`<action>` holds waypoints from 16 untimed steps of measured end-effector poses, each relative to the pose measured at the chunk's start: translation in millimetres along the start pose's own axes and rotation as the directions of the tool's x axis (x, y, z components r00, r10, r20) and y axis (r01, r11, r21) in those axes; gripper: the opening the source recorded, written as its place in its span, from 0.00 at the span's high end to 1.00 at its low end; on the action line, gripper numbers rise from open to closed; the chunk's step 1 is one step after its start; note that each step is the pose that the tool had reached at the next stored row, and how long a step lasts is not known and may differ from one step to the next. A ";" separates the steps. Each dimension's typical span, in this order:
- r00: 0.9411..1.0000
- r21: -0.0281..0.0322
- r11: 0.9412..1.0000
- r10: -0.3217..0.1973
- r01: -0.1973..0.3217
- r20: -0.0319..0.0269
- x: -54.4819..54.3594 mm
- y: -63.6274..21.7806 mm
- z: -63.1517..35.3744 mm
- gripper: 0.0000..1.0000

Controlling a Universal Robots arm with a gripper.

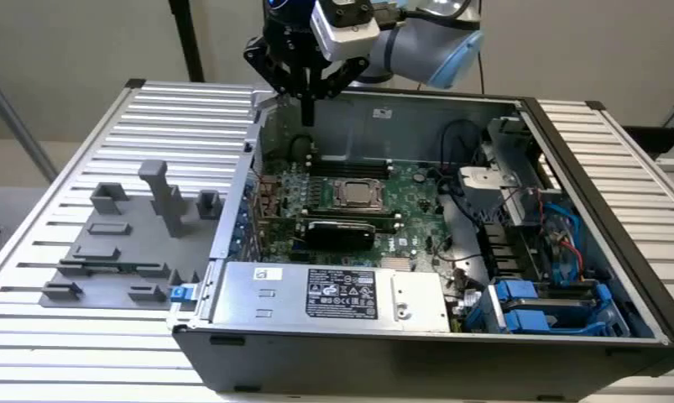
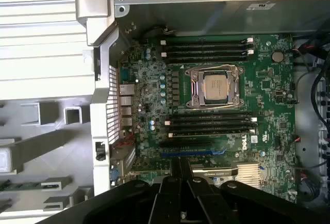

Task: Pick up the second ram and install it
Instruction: 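Reach for the second ram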

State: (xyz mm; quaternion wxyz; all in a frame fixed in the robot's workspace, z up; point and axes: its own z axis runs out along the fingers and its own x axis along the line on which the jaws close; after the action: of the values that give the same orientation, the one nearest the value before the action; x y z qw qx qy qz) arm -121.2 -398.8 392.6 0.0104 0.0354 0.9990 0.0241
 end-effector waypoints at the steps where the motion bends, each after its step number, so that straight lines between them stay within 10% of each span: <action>1: 1.000 0.000 1.000 0.000 0.000 0.000 1.1 -0.3 -0.2 1.00; 16: 1.000 -0.001 1.000 0.000 0.000 0.003 65.3 -28.6 -2.7 1.00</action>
State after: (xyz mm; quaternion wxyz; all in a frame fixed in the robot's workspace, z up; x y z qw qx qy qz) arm -188.4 -422.8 392.6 0.0120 0.0354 0.9990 0.0243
